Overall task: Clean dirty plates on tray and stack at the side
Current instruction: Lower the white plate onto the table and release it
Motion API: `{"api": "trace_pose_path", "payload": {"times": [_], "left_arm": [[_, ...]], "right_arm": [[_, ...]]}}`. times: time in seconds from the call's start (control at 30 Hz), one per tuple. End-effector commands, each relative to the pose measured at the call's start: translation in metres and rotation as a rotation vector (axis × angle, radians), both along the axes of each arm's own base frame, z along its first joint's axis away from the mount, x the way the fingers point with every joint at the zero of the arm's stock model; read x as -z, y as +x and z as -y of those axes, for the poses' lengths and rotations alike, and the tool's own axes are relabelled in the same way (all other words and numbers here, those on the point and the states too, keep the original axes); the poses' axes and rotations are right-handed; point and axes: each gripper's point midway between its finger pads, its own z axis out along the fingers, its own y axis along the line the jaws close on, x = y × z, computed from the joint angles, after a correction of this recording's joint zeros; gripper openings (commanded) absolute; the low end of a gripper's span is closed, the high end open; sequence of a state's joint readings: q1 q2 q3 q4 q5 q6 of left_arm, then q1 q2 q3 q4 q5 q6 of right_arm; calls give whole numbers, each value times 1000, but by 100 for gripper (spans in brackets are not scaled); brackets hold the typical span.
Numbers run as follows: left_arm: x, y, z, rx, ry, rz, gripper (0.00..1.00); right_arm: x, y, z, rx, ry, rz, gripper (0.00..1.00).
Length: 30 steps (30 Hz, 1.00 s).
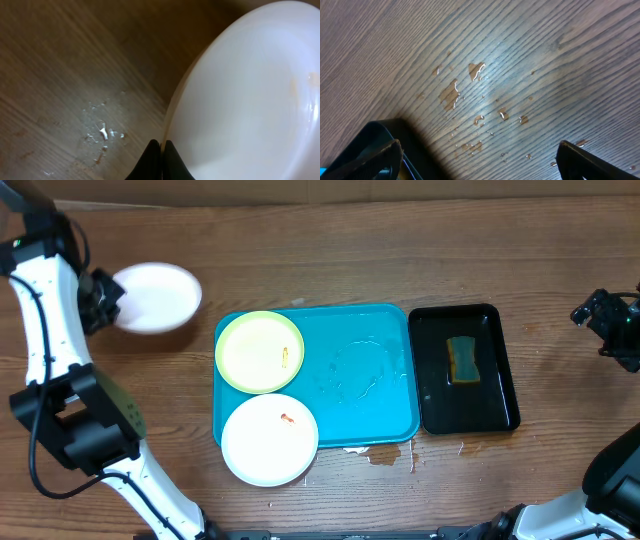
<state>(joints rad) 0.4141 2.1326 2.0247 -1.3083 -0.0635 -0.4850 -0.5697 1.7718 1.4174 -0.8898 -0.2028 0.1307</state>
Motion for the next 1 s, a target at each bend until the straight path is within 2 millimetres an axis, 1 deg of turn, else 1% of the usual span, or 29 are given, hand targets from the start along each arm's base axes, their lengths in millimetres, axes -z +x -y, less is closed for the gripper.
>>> {"api": "trace_pose_path", "payload": {"times": [0.0, 0.07, 0.17, 0.23, 0.37, 0.4, 0.43, 0.47, 0.5, 0.57, 0.63, 0.67, 0.73, 0.77, 0.87, 0.97], "left_arm": [[29, -19, -6, -52, 10, -77, 4], [44, -27, -13, -58, 57, -116, 4], [62, -38, -25, -67, 135, -160, 4], [70, -40, -27, -65, 150, -167, 4], [76, -40, -25, -61, 146, -162, 5], [76, -38, -24, -59, 138, -155, 15], [77, -36, -21, -46, 122, -149, 34], [78, -34, -16, -20, 94, -140, 60], [80, -24, 1, 95, -3, -98, 84], [78, -11, 23, 184, -120, -28, 100], [69, -4, 41, 213, -218, 24, 100], [61, -1, 51, 220, -273, 45, 100], [46, -1, 62, 229, -321, 55, 99], [39, -3, 67, 233, -331, 50, 95], [14, -15, 81, 249, -336, 40, 90], [-16, -27, 100, 294, -326, 50, 88]], "right_arm": [[-7, 2, 3, 6, -11, 18, 100], [-7, 2, 3, 6, -11, 18, 100], [-7, 2, 3, 6, -11, 18, 100], [-7, 2, 3, 6, -11, 18, 100], [-7, 2, 3, 6, -11, 18, 100], [-7, 2, 3, 6, -11, 18, 100], [-7, 2, 3, 6, -11, 18, 100], [-7, 2, 3, 6, -11, 18, 100], [-7, 2, 3, 6, -11, 18, 100], [-7, 2, 3, 6, -11, 18, 100], [-7, 2, 3, 6, -11, 18, 100], [-7, 2, 3, 6, -11, 18, 100], [-7, 2, 3, 6, -11, 18, 100], [-7, 2, 3, 6, -11, 18, 100], [-7, 2, 3, 6, -11, 18, 100], [-7, 2, 3, 6, -11, 18, 100]]}}
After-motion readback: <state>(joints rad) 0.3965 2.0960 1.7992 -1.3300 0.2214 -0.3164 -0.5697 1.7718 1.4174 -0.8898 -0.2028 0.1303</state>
